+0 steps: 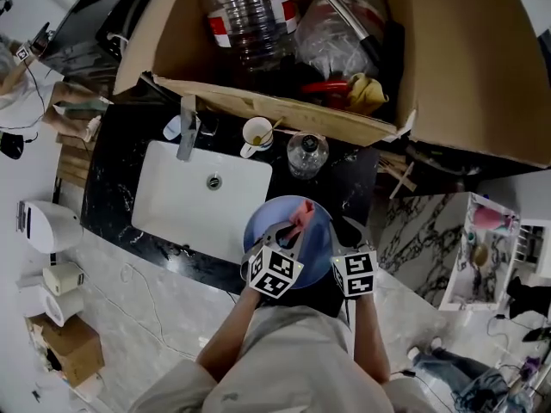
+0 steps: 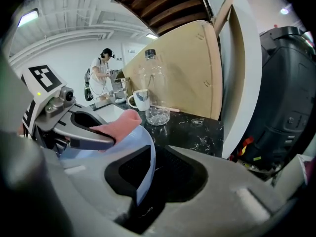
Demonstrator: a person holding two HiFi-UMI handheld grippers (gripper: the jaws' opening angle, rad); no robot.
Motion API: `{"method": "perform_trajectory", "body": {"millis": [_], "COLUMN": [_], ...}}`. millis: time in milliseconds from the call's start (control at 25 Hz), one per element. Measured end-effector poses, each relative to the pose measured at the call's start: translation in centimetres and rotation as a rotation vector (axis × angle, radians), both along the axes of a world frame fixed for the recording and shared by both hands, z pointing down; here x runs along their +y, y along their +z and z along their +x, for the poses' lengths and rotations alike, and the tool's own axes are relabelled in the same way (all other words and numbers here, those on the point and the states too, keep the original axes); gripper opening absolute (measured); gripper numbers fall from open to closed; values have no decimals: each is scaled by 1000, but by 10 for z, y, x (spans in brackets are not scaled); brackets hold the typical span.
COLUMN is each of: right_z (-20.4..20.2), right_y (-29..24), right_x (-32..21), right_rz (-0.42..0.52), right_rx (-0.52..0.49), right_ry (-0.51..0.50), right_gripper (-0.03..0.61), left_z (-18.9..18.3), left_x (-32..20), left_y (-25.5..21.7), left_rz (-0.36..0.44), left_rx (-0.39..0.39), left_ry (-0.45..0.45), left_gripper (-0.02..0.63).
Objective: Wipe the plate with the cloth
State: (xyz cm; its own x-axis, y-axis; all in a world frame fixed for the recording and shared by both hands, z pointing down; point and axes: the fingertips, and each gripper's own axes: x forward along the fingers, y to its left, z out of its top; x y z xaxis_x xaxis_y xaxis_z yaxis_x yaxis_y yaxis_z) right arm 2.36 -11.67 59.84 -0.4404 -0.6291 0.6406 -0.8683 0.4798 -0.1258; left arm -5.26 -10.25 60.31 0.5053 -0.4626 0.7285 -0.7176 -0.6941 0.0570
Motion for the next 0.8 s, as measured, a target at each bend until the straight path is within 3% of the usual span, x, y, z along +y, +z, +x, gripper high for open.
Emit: {"method": "perform_trajectory", "body": {"millis": [360,800], "right_z": [-3,-4], "right_y": [13,27], "right_x": [1,-1], "right_rz": [-42,-59], "right_rx": [-4,16], "right_ry": [-12,-19], "right_gripper": [77,75], "left_z": [19,30], "left_x": [-7,-20], "left_y": [15,30], "left_rz": [-20,-36], "left_rx": [-22,-40], "left_ry": [56,55], "left_gripper": [34,34]}}
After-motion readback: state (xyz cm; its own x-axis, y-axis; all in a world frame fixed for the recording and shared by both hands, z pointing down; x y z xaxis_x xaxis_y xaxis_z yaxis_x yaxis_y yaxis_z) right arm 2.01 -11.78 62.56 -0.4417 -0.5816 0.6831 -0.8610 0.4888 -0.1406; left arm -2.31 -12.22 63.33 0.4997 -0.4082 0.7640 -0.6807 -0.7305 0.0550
